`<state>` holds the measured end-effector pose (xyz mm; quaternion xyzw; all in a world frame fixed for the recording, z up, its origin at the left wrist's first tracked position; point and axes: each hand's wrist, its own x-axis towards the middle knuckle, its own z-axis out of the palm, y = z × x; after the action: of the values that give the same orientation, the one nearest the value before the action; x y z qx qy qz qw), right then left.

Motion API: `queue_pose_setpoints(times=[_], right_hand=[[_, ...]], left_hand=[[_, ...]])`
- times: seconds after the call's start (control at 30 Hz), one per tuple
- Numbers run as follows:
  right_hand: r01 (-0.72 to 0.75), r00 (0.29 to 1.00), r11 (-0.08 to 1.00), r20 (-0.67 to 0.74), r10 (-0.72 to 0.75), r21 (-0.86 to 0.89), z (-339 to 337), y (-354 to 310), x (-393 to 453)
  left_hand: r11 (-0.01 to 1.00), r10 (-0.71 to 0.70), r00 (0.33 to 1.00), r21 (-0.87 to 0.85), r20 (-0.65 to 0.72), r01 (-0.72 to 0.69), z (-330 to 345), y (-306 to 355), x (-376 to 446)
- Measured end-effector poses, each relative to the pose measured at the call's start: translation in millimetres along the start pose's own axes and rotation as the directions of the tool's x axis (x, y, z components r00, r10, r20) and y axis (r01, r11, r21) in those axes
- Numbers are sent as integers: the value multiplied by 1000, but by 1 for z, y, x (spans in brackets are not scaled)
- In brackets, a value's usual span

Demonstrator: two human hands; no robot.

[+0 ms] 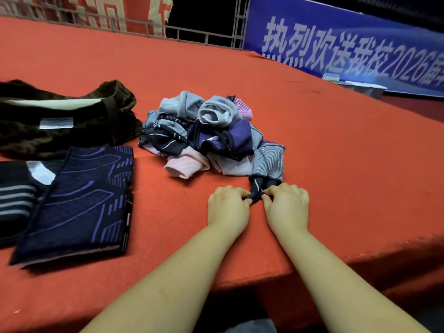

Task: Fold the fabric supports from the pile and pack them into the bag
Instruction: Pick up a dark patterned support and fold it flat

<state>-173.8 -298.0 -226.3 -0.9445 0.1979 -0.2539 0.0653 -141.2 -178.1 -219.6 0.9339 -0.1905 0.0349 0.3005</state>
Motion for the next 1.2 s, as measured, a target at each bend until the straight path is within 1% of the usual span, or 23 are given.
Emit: queue_pose_setpoints(times=[0.1,0.17,0.23,0.3,0.37,0.47,0.53,0.57,0.6,0.63,0.7,0.77,0.83,0.93,1.0,1.07,1.2], right_hand=[[54,997,998,50,-54,-15,-13,-16,-27],[86,994,996,60,-88,30,-23,-32,-51],[124,992,986,22,-127,114,-30,-50,-78],[155,988,962,-23,-154,226,-34,-71,-106],[158,987,922,-40,-154,355,-35,-92,-131],[163,986,850,-54,-158,502,-38,-118,-161],[183,982,812,-62,-179,554,-41,-128,-173],[195,979,797,-67,-191,571,-44,-131,-177],[202,978,786,-79,-193,584,-47,-132,-179],[200,979,776,-99,-176,598,-50,-132,-179],[173,984,758,-148,-101,629,-61,-131,-175],[170,977,750,-207,-45,639,-74,-129,-166],[181,974,764,-220,-53,619,-83,-127,-155],[147,988,831,-125,-94,536,-88,-125,-143],[129,992,854,-63,-113,504,-87,-124,-141],[138,990,866,-31,-141,481,-86,-122,-142],[139,985,875,22,-168,464,-84,-123,-145]], left_hand=[[999,-4,1000,-45,20,5,-17,-16,-25],[994,-29,999,-100,24,31,-32,-33,-47],[983,-55,998,-179,-29,49,-45,-51,-72],[935,-111,987,-348,-120,63,-59,-62,-96],[824,-223,958,-561,-179,87,-71,-63,-117],[583,-394,903,-806,-171,102,-80,-64,-139],[397,-438,889,-916,-134,57,-84,-66,-148],[330,-441,889,-943,-126,30,-87,-68,-151],[303,-437,890,-953,-133,6,-90,-70,-153],[307,-424,894,-952,-146,-10,-93,-72,-155],[345,-378,910,-938,-171,-33,-98,-76,-157],[421,-308,931,-906,-198,-53,-101,-79,-159],[480,-223,950,-873,-217,-87,-104,-79,-163],[537,-87,969,-830,-231,-149,-106,-79,-167],[555,-29,974,-814,-227,-173,-107,-80,-169],[548,-22,973,-817,-230,-181,-109,-83,-170],[515,-76,966,-839,-249,-175,-109,-83,-170]])
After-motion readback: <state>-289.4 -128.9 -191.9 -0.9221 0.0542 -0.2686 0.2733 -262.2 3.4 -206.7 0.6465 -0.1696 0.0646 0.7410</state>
